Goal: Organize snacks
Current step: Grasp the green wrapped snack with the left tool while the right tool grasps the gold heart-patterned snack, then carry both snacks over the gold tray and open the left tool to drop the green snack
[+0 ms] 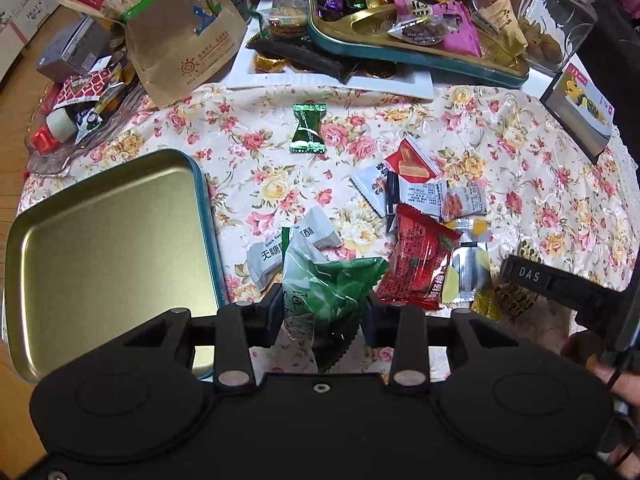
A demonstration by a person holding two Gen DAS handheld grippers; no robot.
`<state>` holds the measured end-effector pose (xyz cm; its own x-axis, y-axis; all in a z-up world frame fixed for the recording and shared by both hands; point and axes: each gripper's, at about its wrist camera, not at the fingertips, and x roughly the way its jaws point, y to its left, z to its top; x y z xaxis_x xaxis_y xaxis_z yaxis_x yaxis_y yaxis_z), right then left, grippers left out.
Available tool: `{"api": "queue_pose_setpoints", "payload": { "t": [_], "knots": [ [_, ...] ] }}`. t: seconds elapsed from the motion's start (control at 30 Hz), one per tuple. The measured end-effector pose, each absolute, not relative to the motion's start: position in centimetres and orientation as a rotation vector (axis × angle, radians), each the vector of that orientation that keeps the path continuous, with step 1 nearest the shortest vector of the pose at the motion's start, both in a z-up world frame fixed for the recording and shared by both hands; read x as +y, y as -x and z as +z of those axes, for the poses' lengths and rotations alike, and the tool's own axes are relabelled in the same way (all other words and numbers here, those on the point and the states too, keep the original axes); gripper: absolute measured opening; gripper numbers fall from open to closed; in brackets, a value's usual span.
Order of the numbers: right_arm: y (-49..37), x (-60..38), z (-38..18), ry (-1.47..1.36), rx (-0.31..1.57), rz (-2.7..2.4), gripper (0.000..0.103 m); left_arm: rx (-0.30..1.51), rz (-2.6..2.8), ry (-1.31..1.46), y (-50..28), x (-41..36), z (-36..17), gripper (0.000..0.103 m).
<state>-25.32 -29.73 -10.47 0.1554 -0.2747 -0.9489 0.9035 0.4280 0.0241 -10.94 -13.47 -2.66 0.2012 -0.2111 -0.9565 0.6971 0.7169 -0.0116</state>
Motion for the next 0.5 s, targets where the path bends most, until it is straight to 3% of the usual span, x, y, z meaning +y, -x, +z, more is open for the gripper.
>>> {"api": "queue_pose_setpoints", "payload": {
  "t": [0.17, 0.5],
  "knots": [
    [25.0, -28.9, -10.2, -0.621, 1.098, -0.962, 0.040, 1.192, -0.654, -0.465, 10.4, -13.0, -2.1, 0.047],
    [24.8, -29.7, -8.0, -0.681, 1.045, -0.950, 0.036, 1.191, -0.584, -0.407, 7.7, -10.7, -1.4, 0.047]
  ]
}}
